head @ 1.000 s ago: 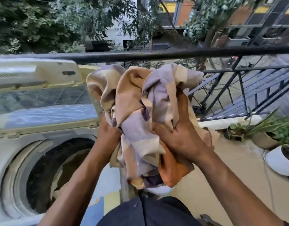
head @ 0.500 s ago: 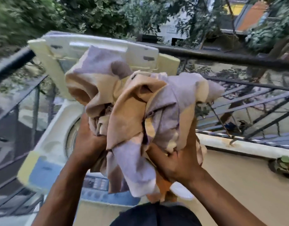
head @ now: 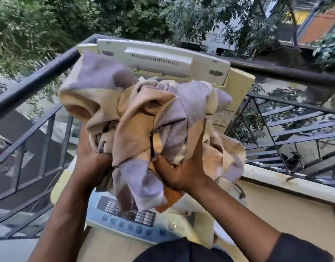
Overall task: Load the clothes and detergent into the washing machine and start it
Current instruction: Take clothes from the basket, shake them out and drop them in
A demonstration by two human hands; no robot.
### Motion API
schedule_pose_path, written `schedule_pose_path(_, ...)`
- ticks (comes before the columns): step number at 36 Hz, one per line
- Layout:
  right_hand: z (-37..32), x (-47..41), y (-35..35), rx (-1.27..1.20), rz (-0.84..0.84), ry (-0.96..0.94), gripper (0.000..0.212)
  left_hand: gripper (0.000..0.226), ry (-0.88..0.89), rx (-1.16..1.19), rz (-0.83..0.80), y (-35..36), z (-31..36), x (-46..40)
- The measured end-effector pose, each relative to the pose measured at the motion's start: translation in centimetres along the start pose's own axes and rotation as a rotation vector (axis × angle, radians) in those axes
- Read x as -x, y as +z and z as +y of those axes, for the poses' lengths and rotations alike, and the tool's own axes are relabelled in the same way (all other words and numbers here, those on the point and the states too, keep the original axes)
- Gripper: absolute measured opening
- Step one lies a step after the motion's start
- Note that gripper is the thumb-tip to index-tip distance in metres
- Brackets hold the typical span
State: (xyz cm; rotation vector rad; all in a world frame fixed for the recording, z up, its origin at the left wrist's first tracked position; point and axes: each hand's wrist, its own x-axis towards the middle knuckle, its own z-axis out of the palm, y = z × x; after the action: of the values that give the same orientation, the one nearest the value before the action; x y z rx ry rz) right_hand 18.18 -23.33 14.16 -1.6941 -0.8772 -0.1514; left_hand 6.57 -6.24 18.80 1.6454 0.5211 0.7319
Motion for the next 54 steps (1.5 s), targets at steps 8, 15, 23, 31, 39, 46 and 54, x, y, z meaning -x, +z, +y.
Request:
schedule_pose_path(8, 6.3, 0.6, 4.0, -0.01, -0.088, 0.112, 0.088, 0.095, -0.166, -0.167, -0.2, -0.3, -8.5, -3.0)
schedule_pose_path(15, 14.8, 3.6, 5.3, 0.78, -0.445, 0.251, 0.082, 0.083, -0.403, -0.634, -0.575, -0.3, -16.1, -4.1)
schedule_pose_path(23, 14.2, 2.7, 4.8, 0.985, -0.876, 0.387, 0.044, 0.064, -0.731, -0.594, -0.853, 2.2, -20.1, -2.7)
schedule_pose_path(31, 11.7, 4.8, -2.0, 1.024, -0.126, 0.462, 0.073, 0.062, -0.671, -0.607, -0.916, 3.8, -20.9, -2.2)
schedule_pose_path(39, 16.1, 7.2, -9.1, 0.616, -0.008, 1.001, 0.086, 0.062, -0.469, -0.643, -0.983, 8.7, -18.4, -1.5)
schedule_pose_path(46, 15.7, 7.1, -9.0, 0.657, 0.03, 0.902, 0.01, 0.072, -0.37, -0.596, -1.071, 11.5, -16.6, -0.3)
schedule_pose_path(54, 11.8, 3.1, -5.3, 0.27, 0.061, 0.783, 0.019, 0.092, -0.358, -0.348, -1.008, 11.2, -17.2, 0.9)
